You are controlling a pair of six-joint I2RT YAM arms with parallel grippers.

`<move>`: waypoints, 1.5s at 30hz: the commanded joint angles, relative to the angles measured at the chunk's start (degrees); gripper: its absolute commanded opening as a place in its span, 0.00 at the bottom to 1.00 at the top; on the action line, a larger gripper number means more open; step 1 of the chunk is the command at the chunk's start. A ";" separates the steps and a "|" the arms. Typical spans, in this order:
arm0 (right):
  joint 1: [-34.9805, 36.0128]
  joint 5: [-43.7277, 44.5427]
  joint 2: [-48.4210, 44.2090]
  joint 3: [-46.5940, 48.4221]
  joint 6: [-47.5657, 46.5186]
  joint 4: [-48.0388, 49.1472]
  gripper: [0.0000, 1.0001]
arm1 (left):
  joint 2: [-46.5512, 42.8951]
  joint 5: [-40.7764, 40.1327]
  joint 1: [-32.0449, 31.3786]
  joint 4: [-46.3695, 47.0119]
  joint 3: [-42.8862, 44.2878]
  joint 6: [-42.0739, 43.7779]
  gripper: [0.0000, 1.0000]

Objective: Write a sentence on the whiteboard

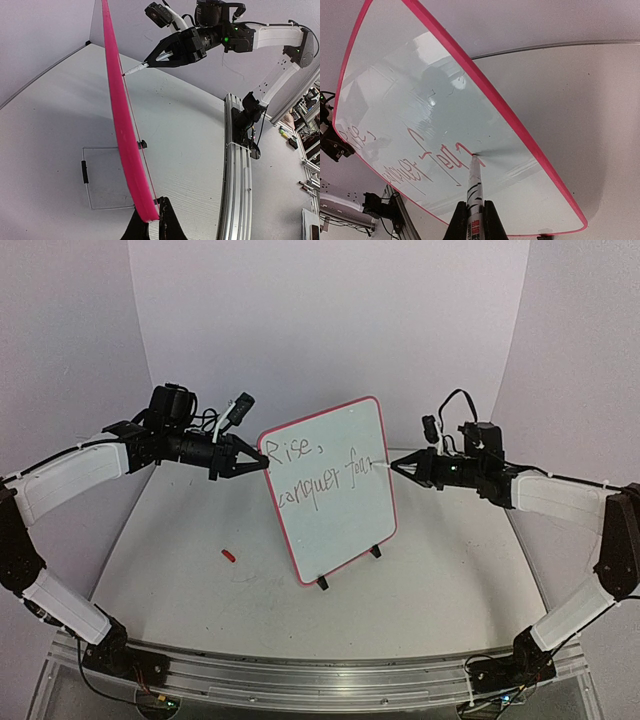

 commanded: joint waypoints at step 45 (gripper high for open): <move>-1.06 3.77 -4.44 -0.33 1.69 4.21 0.00 | 2.57 -0.13 -2.91 -10.31 -1.54 3.45 0.00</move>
